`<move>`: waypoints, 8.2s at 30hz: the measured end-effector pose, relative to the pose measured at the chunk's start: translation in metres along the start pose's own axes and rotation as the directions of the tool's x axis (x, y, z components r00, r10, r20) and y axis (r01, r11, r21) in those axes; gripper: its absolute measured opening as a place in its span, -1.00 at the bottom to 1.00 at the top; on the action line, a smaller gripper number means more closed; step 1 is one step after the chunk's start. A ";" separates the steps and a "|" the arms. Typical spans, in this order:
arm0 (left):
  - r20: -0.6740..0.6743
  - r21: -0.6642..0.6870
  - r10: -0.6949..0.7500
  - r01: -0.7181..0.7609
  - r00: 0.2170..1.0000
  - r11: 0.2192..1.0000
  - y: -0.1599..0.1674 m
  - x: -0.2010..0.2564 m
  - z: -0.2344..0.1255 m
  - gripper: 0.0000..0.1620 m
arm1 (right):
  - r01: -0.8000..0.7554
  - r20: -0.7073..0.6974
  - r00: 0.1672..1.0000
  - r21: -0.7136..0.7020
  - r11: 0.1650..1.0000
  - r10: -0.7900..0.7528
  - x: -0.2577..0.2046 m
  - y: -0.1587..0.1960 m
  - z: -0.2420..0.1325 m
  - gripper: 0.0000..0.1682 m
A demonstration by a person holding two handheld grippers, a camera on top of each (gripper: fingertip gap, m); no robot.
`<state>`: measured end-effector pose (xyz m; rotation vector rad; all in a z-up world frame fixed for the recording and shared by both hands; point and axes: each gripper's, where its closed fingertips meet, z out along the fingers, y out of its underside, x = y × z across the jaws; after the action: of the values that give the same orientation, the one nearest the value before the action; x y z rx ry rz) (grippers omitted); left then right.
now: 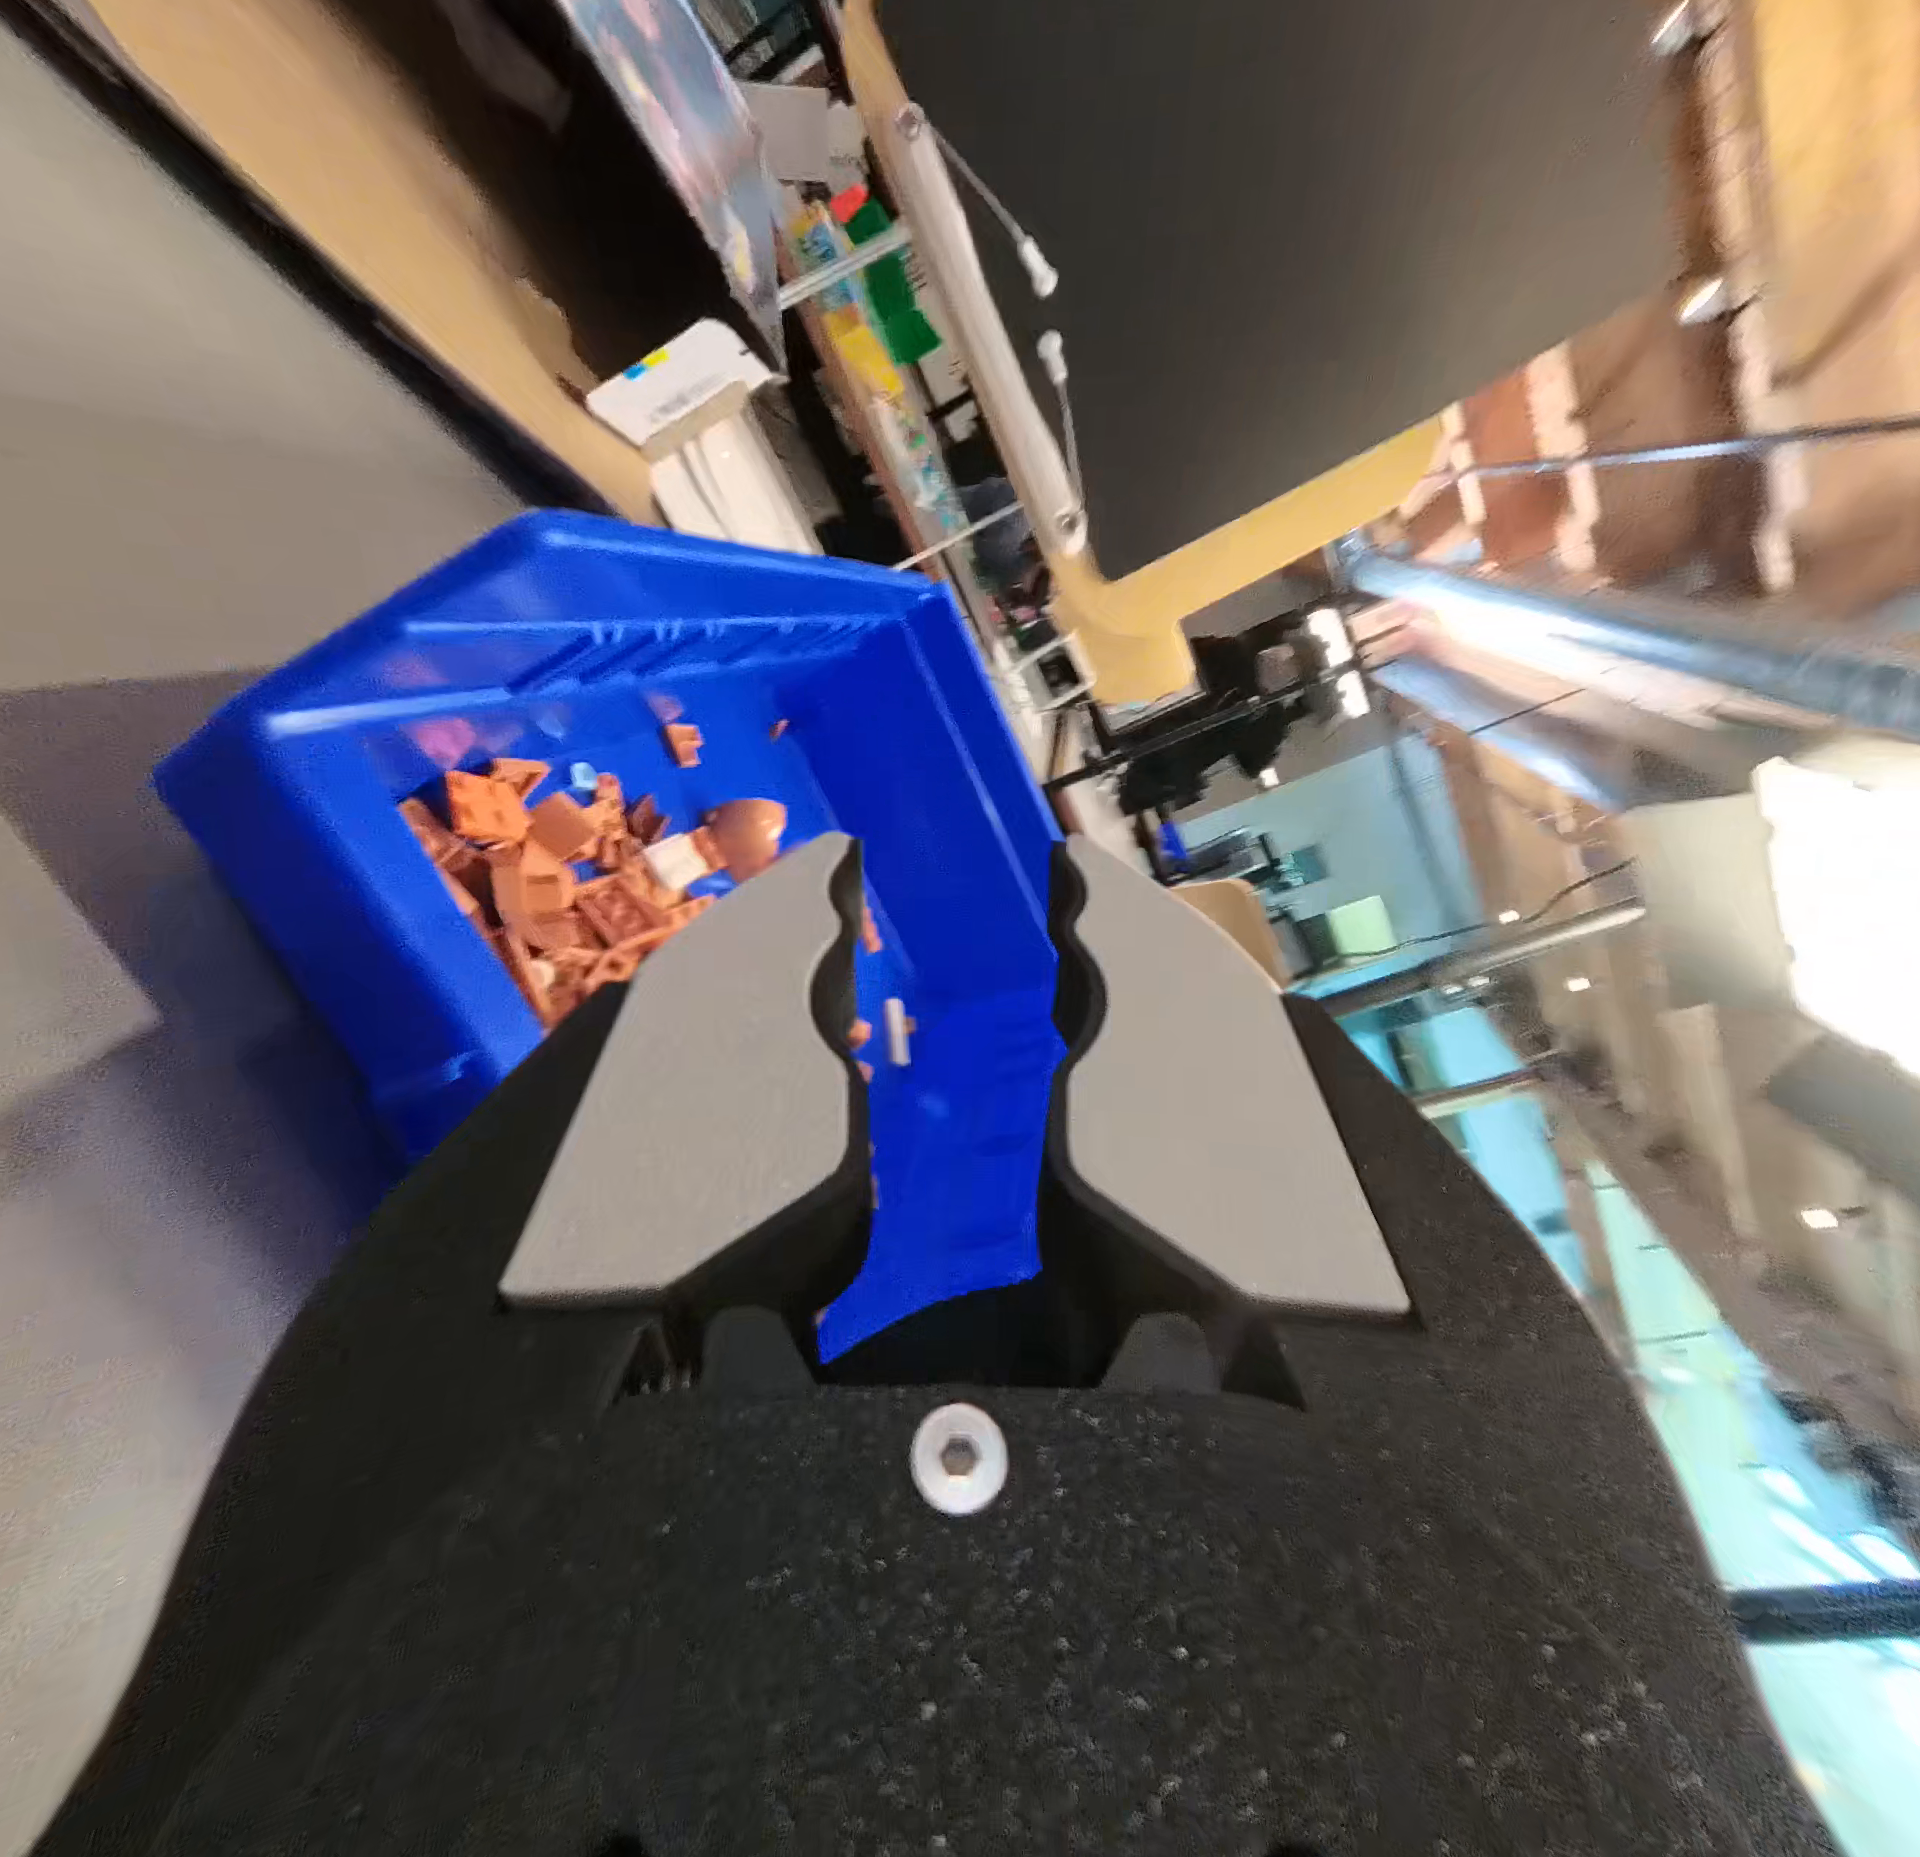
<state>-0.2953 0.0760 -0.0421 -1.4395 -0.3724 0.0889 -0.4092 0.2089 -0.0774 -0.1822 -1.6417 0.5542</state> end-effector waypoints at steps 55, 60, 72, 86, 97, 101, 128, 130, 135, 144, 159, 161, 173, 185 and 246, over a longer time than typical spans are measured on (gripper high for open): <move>-0.309 -0.077 -0.095 0.075 0.946 0.994 0.024 0.046 0.015 -0.88 | 0.027 -0.021 0.999 0.102 0.994 -0.025 -0.014 -0.023 -0.041 -0.86; -0.285 -0.035 -0.120 0.115 0.951 0.993 0.018 0.040 0.014 -0.88 | -0.013 0.068 0.998 0.293 0.956 -0.007 -0.036 -0.052 -0.063 -0.63; -0.309 -0.105 -0.086 0.055 0.947 0.993 0.036 0.058 0.028 -0.87 | 0.125 -0.080 0.992 0.503 0.855 -0.098 -0.054 -0.112 -0.117 -0.90; -0.162 -0.143 0.310 -0.333 0.937 0.932 0.053 0.046 0.035 -0.57 | -0.765 0.761 0.497 0.157 0.625 0.417 -0.071 -0.100 -0.123 -0.92; -0.138 -0.046 0.789 -0.800 0.598 0.598 0.055 0.066 0.034 -0.57 | -0.799 0.834 -0.412 -0.524 0.295 0.367 -0.073 -0.093 -0.148 -0.92; -0.132 -0.051 0.869 -0.879 0.476 0.474 0.061 0.069 0.036 -0.57 | -0.764 0.818 -0.448 -0.560 0.320 0.361 -0.081 -0.096 -0.153 -0.92; -0.177 -0.085 0.908 -0.925 0.380 0.371 0.075 0.068 0.041 -0.59 | -0.725 0.805 -0.490 -0.589 0.355 0.334 -0.088 -0.098 -0.162 -0.92; -0.179 -0.083 0.902 -0.920 0.392 0.383 0.073 0.069 0.041 -0.60 | -0.735 0.812 -0.487 -0.580 0.352 0.321 -0.085 -0.099 -0.163 -0.91; -0.185 -0.086 0.901 -0.920 0.392 0.382 0.072 0.071 0.040 -0.60 | -0.772 0.813 -0.489 -0.572 0.277 0.317 -0.071 -0.097 -0.155 -0.90; -0.187 -0.089 0.906 -0.925 0.379 0.368 0.073 0.073 0.041 -0.60 | -0.778 0.821 -0.479 -0.561 0.282 0.310 -0.072 -0.100 -0.156 -0.92; -0.223 -0.115 0.898 -0.925 0.380 0.363 0.074 0.074 0.036 -0.61 | -0.829 0.882 -0.339 -0.445 0.339 0.328 -0.075 -0.102 -0.158 -0.92; -0.226 -0.115 0.897 -0.925 0.380 0.363 0.075 0.074 0.036 -0.61 | -0.829 0.884 -0.337 -0.442 0.342 0.325 -0.074 -0.101 -0.159 -0.92; -0.092 -0.002 0.599 -0.602 0.795 0.799 0.023 0.055 0.011 -0.71 | -0.870 0.898 -0.245 -0.370 0.326 0.366 -0.057 -0.078 -0.152 -0.92; -0.212 -0.165 0.940 -0.958 0.267 0.235 0.091 0.065 0.051 -0.39 | -0.784 0.853 -0.378 -0.502 0.366 0.360 -0.078 -0.081 -0.159 -0.92; -0.262 -0.078 0.956 -0.990 0.131 0.115 0.107 0.089 0.048 -0.57 | -0.721 0.849 -0.437 -0.529 0.449 0.298 -0.096 -0.080 -0.181 -0.92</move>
<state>-0.2089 0.1619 -0.1252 -1.6936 0.8690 1.0942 -0.2036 0.1431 -0.1171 -0.5250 -2.8021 2.3586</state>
